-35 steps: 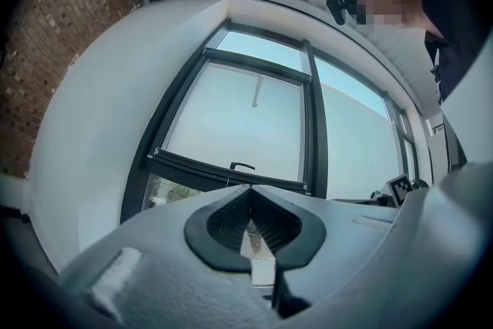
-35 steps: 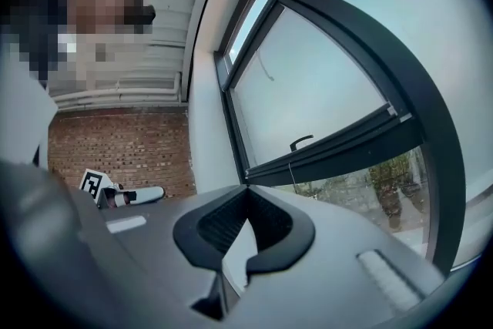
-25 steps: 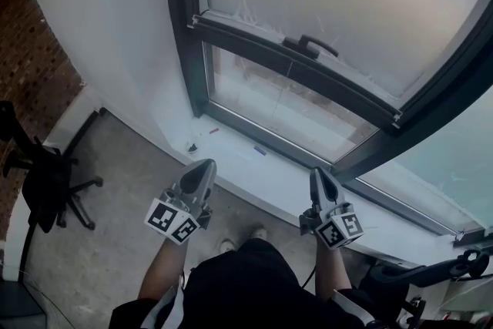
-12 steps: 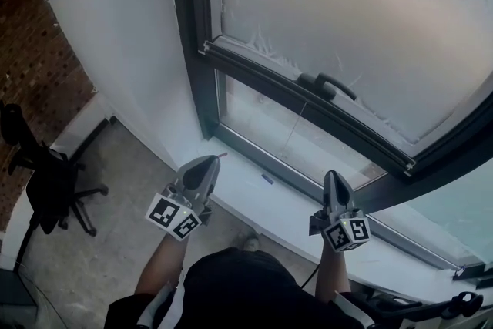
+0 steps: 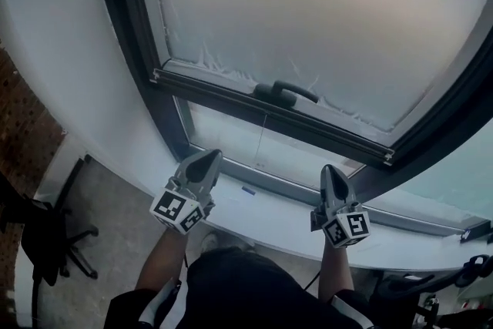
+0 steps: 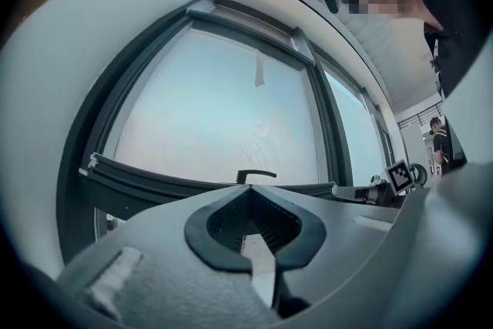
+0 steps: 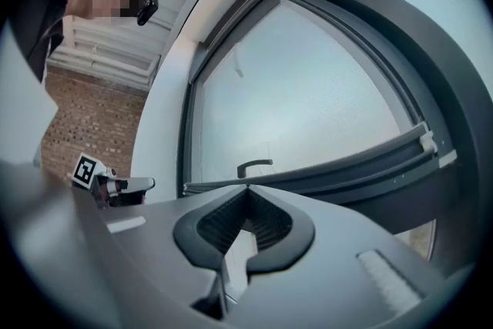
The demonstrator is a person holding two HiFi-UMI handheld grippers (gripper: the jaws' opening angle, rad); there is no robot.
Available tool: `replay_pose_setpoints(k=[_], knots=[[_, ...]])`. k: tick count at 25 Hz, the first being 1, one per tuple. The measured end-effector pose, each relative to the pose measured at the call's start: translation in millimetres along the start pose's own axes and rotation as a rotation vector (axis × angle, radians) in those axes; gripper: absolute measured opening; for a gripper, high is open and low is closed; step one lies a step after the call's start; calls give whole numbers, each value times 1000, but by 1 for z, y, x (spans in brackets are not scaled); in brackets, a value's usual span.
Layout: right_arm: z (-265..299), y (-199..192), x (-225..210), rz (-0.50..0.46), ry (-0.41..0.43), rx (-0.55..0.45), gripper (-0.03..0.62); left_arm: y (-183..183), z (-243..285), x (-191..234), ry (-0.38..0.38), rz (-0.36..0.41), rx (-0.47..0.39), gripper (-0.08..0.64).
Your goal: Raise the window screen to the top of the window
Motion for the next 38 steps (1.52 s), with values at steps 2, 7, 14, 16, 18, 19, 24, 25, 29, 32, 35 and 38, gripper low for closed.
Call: replay_pose_setpoints(k=[2,7,14,16,18,19,24,25,29,32,35,38], knots=[[4,-1,1,-74,-22,52,5,-7,19,7,-42,41,59,3],[33,-11,16,-357,8,206,100,-27,75,13,-139,263,306,37],[74,-20,31,-603,49,355,132,-47,114,21,-246,535,447,122],[85,-22,33,-686,55,400,137,-53,119,26,-258,640,490,135],[94,-28,30,-762,58,460,141,-59,125,27,-273,738,525,138],[98,-32,30,-810,63,494,141,-61,128,27,-283,791,533,138],[107,-50,28,-1090,105,637,150,-62,136,34,-279,1060,553,138],[107,-50,25,-1136,103,658,152,-62,137,37,-268,1102,557,138],[103,-51,4,-1243,75,711,167,-60,141,52,-197,1232,555,137],[100,-59,-6,-1267,69,750,181,-60,140,62,-151,1271,554,137],[100,-64,-12,-1275,69,761,190,-59,141,60,-140,1284,557,137],[101,-65,-12,-1276,67,752,189,-53,141,59,-131,1259,558,137]])
Point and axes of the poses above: the fingertips, and each gripper's own axes: z forward along the fingers, x to its left, y out of its top, the point moved 1 cm from there along -z, backward along the fingers, and after that the axes turned 13 degrees about -z, right-handed, at the moved point
